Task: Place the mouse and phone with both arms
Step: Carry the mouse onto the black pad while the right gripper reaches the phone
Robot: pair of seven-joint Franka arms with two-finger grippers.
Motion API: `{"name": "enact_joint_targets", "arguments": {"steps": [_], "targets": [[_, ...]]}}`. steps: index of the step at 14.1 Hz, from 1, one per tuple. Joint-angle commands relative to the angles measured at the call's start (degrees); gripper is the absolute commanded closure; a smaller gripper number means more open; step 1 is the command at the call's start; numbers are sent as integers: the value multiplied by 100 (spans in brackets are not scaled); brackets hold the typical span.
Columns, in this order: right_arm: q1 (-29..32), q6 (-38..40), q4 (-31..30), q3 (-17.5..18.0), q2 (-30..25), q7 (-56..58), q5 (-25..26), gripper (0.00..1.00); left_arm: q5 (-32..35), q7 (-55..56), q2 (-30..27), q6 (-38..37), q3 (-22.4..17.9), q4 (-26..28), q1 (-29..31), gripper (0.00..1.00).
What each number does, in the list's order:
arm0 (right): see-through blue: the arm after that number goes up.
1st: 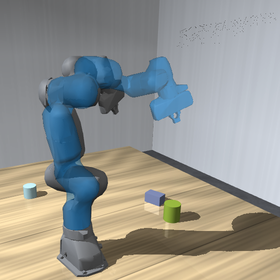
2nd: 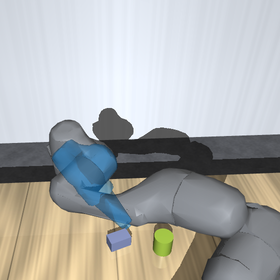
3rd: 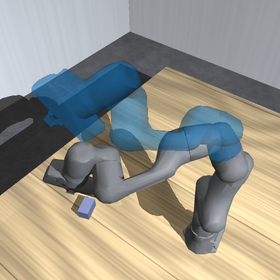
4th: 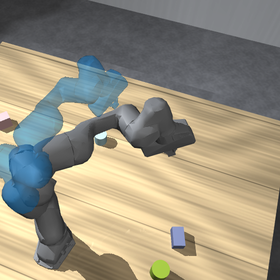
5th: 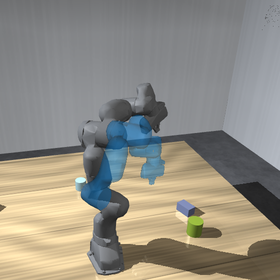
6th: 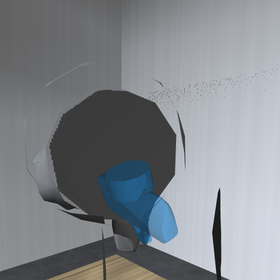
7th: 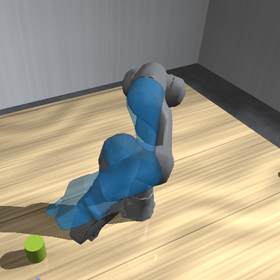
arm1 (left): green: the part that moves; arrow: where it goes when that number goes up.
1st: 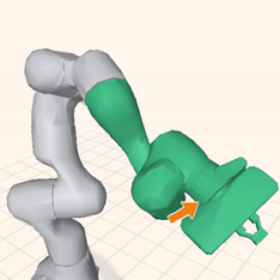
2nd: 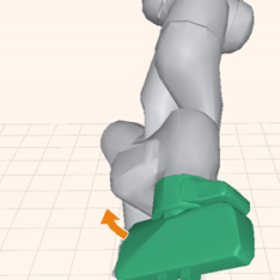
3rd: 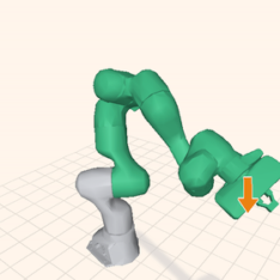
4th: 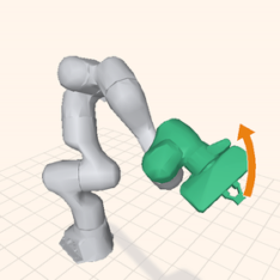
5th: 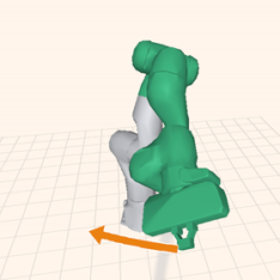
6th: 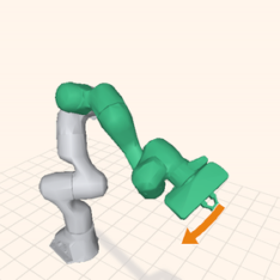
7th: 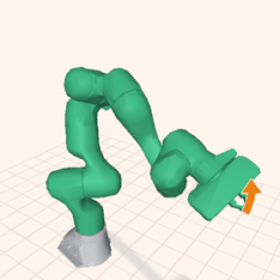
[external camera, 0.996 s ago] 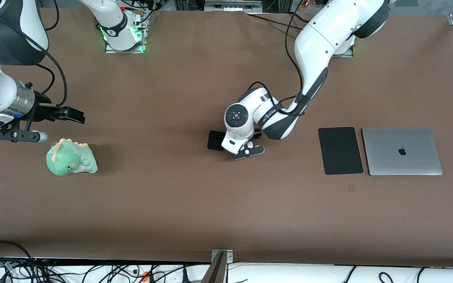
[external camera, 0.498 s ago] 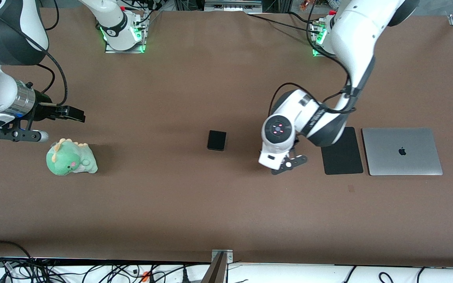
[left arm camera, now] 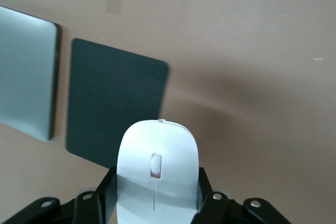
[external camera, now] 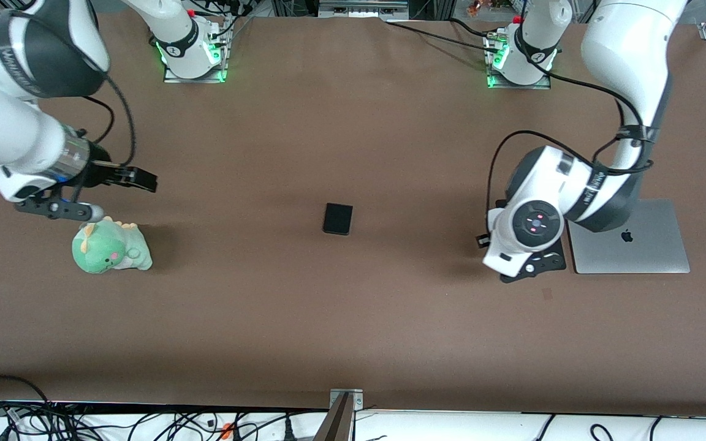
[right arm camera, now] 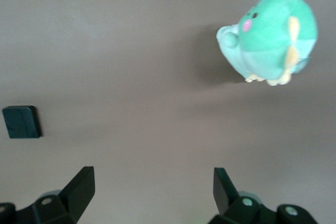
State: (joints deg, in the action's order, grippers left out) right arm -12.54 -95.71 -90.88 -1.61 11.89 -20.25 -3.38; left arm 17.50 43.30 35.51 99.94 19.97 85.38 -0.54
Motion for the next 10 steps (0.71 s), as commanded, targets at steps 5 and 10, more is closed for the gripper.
{"name": "enact_joint_targets", "arguments": {"steps": [5, 10], "targets": [[-968, -1473, 79, -24, 1016, -1051, -496, 0, 34, -1385, -238, 1095, 104, 1190, 1099, 100], [-1795, -2951, 157, -24, 1921, -1832, -426, 0, 69, -2000, -27, 1616, 104, 1525, 1468, 100]]}}
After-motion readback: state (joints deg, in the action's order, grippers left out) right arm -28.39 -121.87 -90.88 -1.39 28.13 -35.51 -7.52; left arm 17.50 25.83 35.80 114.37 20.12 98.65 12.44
